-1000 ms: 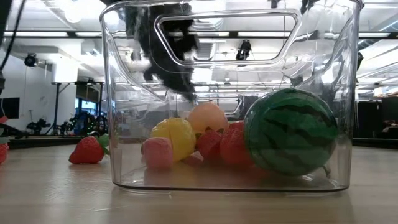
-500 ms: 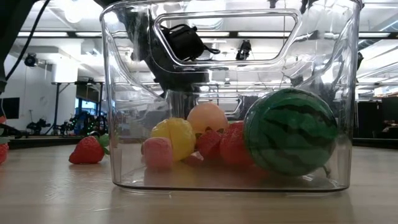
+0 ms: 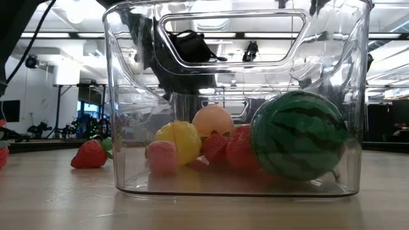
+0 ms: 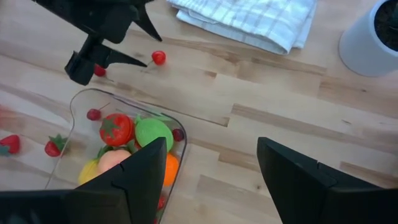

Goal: Pick and placing Produce into tupperware
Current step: Put the red cherry into the transparent bin

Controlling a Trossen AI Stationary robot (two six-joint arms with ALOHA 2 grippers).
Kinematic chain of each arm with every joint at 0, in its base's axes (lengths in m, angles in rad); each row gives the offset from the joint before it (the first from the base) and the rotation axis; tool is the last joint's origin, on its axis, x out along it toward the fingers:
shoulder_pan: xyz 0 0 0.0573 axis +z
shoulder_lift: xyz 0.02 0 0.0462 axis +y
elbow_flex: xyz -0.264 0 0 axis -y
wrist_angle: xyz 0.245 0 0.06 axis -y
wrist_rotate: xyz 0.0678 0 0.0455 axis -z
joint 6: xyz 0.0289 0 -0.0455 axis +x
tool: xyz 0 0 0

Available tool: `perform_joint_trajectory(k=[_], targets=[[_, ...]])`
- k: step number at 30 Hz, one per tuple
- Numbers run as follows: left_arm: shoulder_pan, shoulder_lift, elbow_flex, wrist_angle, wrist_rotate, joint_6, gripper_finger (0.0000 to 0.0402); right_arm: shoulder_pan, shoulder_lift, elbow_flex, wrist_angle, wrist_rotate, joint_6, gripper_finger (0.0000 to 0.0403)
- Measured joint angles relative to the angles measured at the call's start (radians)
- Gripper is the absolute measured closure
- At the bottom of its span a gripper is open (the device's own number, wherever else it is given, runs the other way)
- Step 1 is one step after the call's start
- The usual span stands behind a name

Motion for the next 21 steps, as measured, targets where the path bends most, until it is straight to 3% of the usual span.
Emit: perform_joint_trajectory(k=[8, 21], targets=[[0.0, 0.063, 0.007, 0.021, -0.071, -0.002, 0.019, 0.0, 0.0, -0.008, 0.0, 0.0, 0.004, 0.0161], [0.011, 0.066, -0.004, 0.04, -0.068, -0.002, 0.0191, 0.0, 0.0, -0.009, 0.0, 0.0, 0.008, 0.0161]])
